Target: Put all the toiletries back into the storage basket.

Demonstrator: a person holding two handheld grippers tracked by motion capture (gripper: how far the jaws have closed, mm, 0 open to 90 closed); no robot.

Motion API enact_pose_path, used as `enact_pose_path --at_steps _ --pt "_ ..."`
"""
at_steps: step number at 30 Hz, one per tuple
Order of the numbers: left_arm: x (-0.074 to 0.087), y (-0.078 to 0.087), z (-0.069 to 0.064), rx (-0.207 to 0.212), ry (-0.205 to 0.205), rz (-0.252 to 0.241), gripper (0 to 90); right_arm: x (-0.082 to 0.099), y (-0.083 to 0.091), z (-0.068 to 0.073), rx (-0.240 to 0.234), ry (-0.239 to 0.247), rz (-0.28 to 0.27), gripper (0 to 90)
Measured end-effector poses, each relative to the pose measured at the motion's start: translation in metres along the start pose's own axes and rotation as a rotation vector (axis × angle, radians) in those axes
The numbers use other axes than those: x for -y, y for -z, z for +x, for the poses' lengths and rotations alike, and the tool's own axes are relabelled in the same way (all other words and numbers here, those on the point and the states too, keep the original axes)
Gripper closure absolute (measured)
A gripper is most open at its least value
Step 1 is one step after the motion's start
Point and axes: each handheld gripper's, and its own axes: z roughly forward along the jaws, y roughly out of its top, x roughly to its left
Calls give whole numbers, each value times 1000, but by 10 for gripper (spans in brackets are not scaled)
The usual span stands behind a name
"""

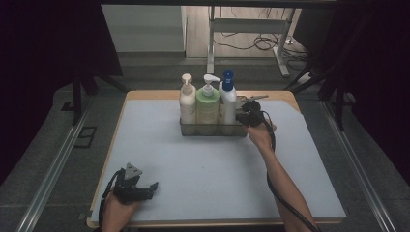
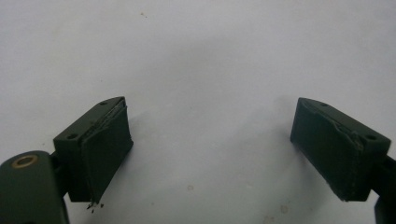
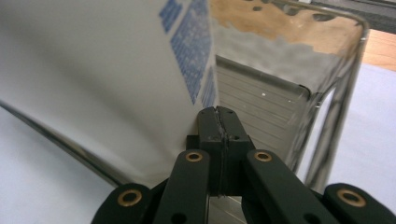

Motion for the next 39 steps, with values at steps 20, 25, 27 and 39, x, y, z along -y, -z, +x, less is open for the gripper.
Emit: enact_pose_path --at_steps 20,25,27,39 --pt "0 0 0 0 0 1 120 1 3 11 -4 28 -3 897" --pt "0 0 0 0 1 1 120 2 5 12 -7 30 -7 897" --pt "0 0 0 -1 1 1 119 2 7 14 -9 33 -7 897" --pt "0 0 0 -1 1 1 120 3 11 17 -20 46 -7 897"
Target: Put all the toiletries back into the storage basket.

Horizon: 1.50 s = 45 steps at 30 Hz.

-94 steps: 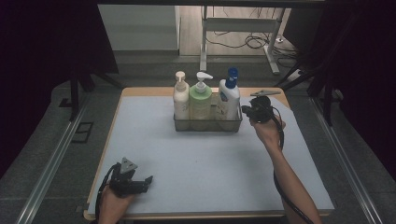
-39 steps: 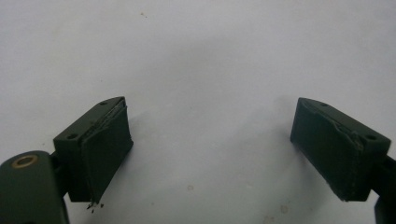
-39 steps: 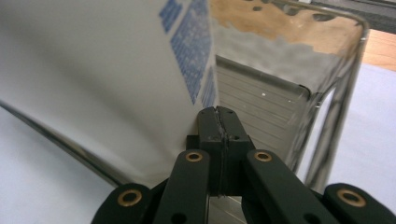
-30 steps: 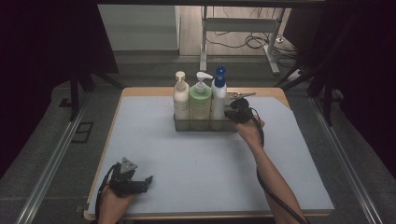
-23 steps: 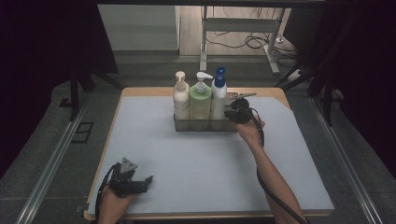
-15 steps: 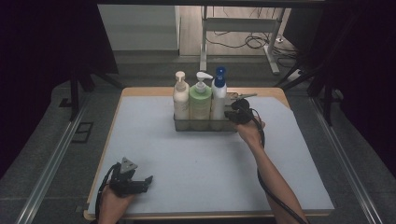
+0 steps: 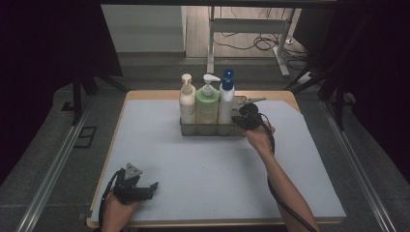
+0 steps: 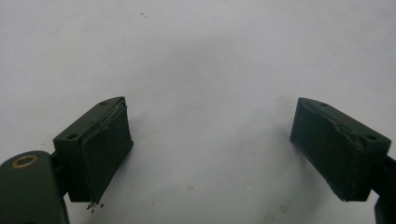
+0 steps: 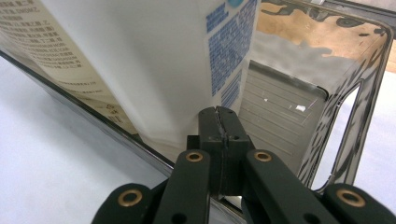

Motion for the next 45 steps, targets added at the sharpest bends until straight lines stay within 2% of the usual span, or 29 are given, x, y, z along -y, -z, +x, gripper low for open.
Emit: enact_pose_path --at_steps 4,5,12,14,15,16,17,22,23,30,38,41,45 --pt "0 0 0 0 0 0 120 0 1 -1 -5 4 3 885" --pt "0 0 0 0 0 -1 120 -1 2 -1 17 14 8 825" --pt "0 0 0 0 -2 -1 120 -1 9 -4 26 26 0 652" --pt "0 0 0 0 -1 -1 120 -1 10 -4 27 30 0 632" --pt "0 0 0 0 -1 -1 120 0 13 -4 24 36 -1 571" --pt "0 0 0 0 -1 -1 120 0 13 -4 24 36 -1 571" --pt "0 0 0 0 -1 -1 120 0 18 -4 12 39 -5 523" --pt "0 0 0 -1 -2 -1 120 0 26 -3 -1 60 -16 449" --pt "0 0 0 0 -2 -1 120 0 30 -2 -22 59 -21 417" --pt "0 0 0 -1 -1 -2 120 3 41 2 -27 91 -33 348" --pt "0 0 0 -1 -2 -2 120 10 54 2 -68 100 -43 263" --pt "0 0 0 -1 -2 -2 120 14 62 3 -85 94 -56 185" --pt "0 0 0 -1 -1 -2 120 19 69 4 -82 111 -59 131"
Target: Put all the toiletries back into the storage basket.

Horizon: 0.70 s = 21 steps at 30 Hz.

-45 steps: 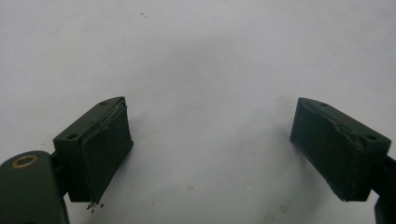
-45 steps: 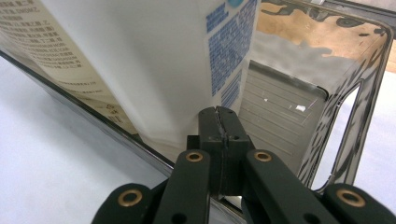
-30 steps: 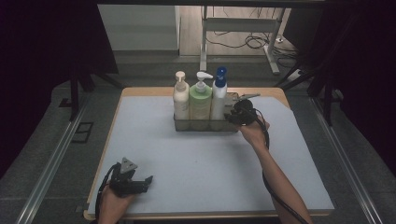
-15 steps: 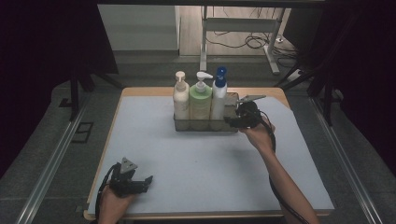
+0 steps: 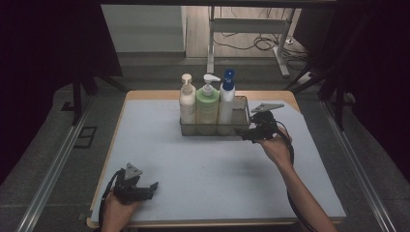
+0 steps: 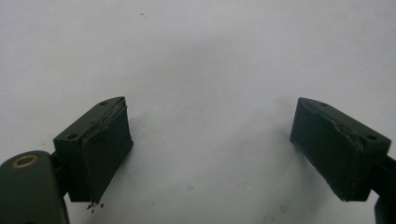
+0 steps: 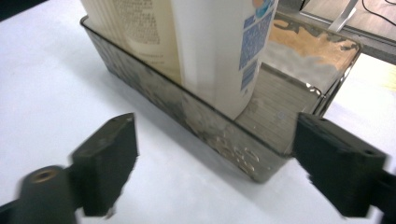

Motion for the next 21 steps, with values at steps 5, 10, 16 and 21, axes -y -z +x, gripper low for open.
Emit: enact_pose_path --at_steps 5,10,16,21 --pt "0 0 0 -1 0 0 120 6 8 1 1 13 10 103" --pt "0 0 0 0 0 0 120 19 15 3 -10 30 33 43" --pt "0 0 0 -1 0 0 120 30 24 4 -7 38 29 21" --pt "0 0 0 -1 0 0 120 41 36 6 -3 31 12 0"
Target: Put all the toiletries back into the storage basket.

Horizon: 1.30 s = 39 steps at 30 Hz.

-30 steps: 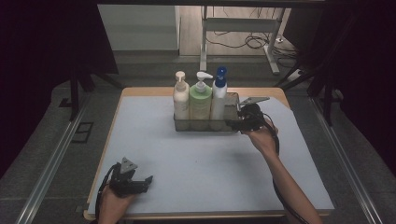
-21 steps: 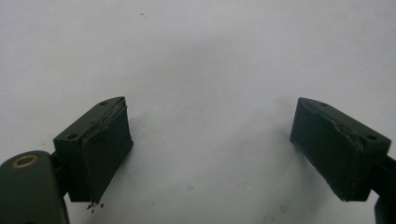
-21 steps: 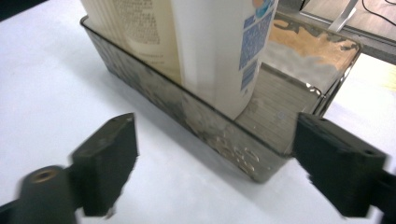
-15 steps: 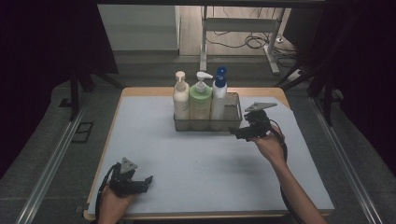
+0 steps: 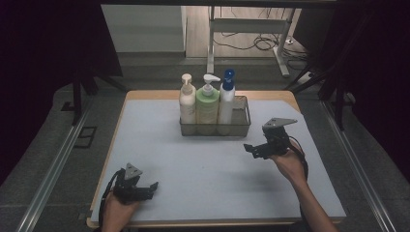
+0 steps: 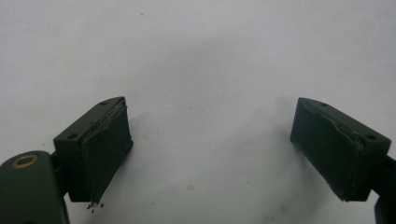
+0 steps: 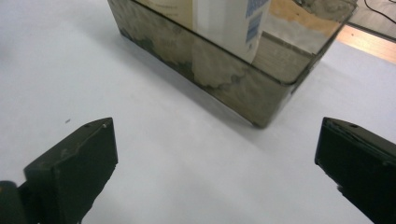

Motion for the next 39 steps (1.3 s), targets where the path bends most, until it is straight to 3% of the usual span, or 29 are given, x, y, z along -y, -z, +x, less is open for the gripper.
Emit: enact_pose_path --at_steps 9,19,32,36,39 --pt "0 0 0 -1 1 -1 120 27 22 1 19 9 3 0" --pt "0 0 0 -2 0 0 120 61 32 8 34 10 25 0" --pt "0 0 0 -2 -1 -1 121 105 20 15 28 -3 48 0" --pt "0 0 0 -3 -1 -2 121 121 8 12 23 -25 86 0" --pt "0 0 0 -3 -2 -1 121 123 5 13 31 -19 113 0"
